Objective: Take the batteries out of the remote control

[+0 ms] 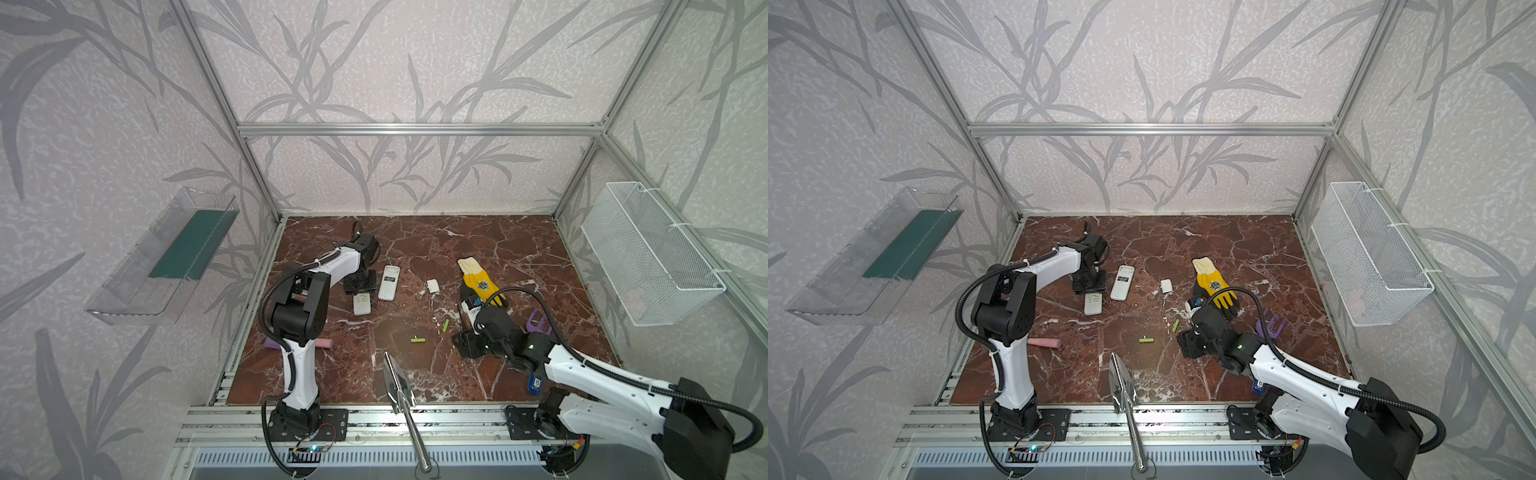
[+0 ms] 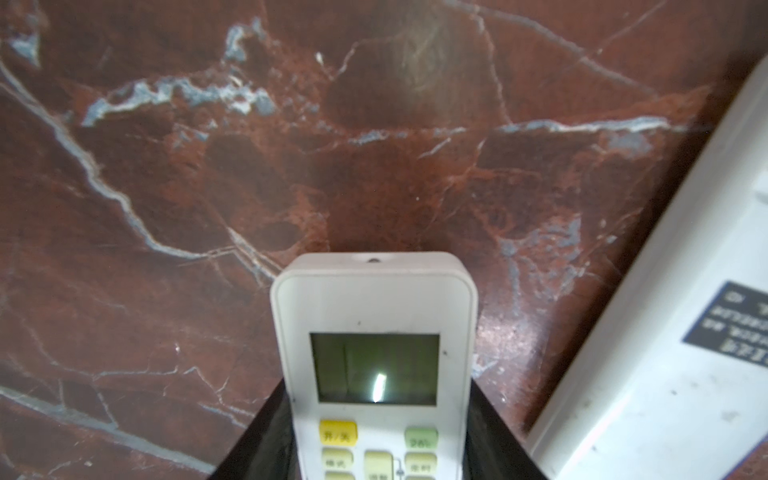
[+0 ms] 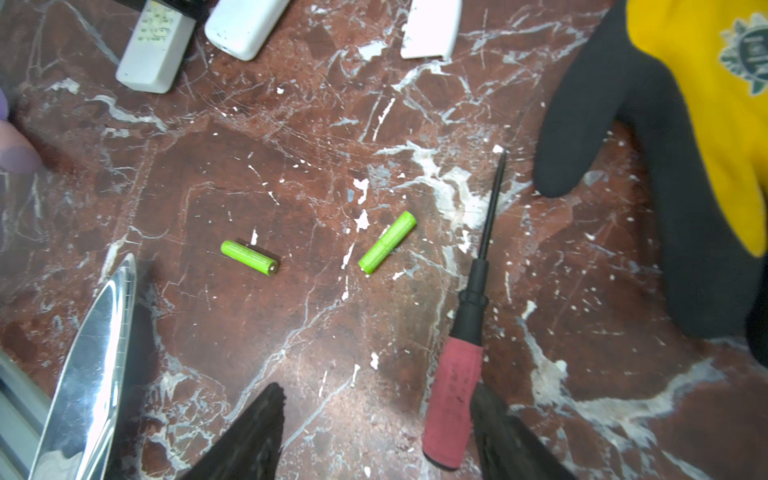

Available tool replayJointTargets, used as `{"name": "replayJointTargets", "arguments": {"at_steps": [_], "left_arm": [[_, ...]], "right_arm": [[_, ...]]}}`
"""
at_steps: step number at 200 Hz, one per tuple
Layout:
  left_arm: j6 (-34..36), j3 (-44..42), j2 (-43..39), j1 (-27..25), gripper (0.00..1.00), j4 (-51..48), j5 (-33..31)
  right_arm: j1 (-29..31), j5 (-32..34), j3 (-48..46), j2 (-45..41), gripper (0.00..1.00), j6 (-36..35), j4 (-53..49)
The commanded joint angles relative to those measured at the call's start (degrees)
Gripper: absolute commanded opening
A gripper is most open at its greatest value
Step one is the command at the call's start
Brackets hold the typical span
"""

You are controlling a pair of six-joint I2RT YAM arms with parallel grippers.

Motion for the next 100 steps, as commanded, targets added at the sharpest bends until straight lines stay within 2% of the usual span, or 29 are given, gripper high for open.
{"name": "replayJointTargets", "arguments": {"at_steps": [1,38,63,100], "left_arm": [[-0.6,-1.8,-3.3,0.2,0.35,-0.5,-0.3],[-0.9,-5.2,-11.6,0.1,0.34,1.1,2.3],[-1.2,-9.2,-17.7,-0.6,0.34,4.4,8.1],[-5.2,-17.3,-25.8,-5.5,0.34,14.2,13.6]], "right_arm": [[0.3,-5.0,1.9,1.4,0.69,-1.8,6.6],[1.5,-9.7,3.9,6.5,0.67,-1.5,14.9],[2.0,-13.0,6.3,11.3,0.64,-0.2,20.4],[2.4,-17.9,9.7,18.3,0.58,3.3,29.3]]}}
